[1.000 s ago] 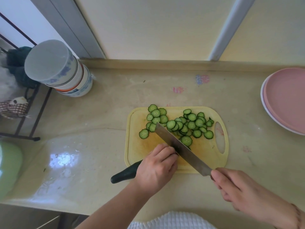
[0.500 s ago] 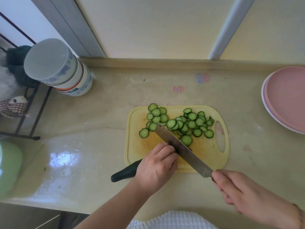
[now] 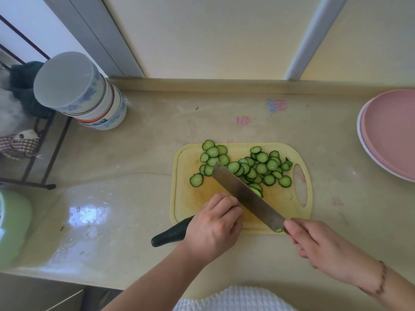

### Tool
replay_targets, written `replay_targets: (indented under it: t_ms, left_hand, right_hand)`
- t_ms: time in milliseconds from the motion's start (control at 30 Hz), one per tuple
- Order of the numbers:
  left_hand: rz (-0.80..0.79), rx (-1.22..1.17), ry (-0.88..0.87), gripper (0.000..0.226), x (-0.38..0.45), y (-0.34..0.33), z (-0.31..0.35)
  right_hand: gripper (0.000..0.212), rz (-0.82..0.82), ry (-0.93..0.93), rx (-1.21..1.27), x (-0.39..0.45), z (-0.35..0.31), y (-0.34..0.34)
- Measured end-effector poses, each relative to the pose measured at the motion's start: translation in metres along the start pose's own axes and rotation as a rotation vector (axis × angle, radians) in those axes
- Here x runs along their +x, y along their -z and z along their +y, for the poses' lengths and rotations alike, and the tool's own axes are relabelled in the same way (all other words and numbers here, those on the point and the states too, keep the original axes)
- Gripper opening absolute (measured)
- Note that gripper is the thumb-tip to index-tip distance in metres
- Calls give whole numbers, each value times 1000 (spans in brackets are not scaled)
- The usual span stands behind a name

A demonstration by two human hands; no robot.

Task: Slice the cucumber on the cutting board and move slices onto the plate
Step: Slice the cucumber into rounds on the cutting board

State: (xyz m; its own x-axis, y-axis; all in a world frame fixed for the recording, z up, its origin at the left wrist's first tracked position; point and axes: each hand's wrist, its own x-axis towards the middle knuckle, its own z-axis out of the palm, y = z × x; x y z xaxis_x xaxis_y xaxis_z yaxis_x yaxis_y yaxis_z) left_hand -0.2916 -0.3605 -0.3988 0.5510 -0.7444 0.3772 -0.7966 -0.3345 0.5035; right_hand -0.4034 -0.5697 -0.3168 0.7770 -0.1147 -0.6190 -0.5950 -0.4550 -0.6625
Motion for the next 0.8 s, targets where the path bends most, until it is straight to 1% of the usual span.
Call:
replay_targets:
  t_ms: [133, 267, 400, 500, 633, 800]
  left_hand:
    - [4, 6, -14, 7, -2, -2, -1]
    - [3, 2, -17, 8, -1, 0, 0]
    - [5, -5, 0, 9, 0, 0, -1]
    - [1, -11, 11, 9, 1, 0, -1]
    - [-1, -18, 13, 10, 3, 1, 0]
    - [1, -14, 11, 11, 4, 2, 0]
  right_hand:
    - [58, -5, -21, 11, -2, 2, 5]
    - [69, -60, 15, 42, -11, 1, 8]
    - [70, -91, 13, 63, -21, -4, 11]
    - [67, -113, 0, 80, -22, -7, 12]
    - [62, -131, -10, 43, -19, -10, 10]
    - [62, -137, -13, 20, -10, -12, 2]
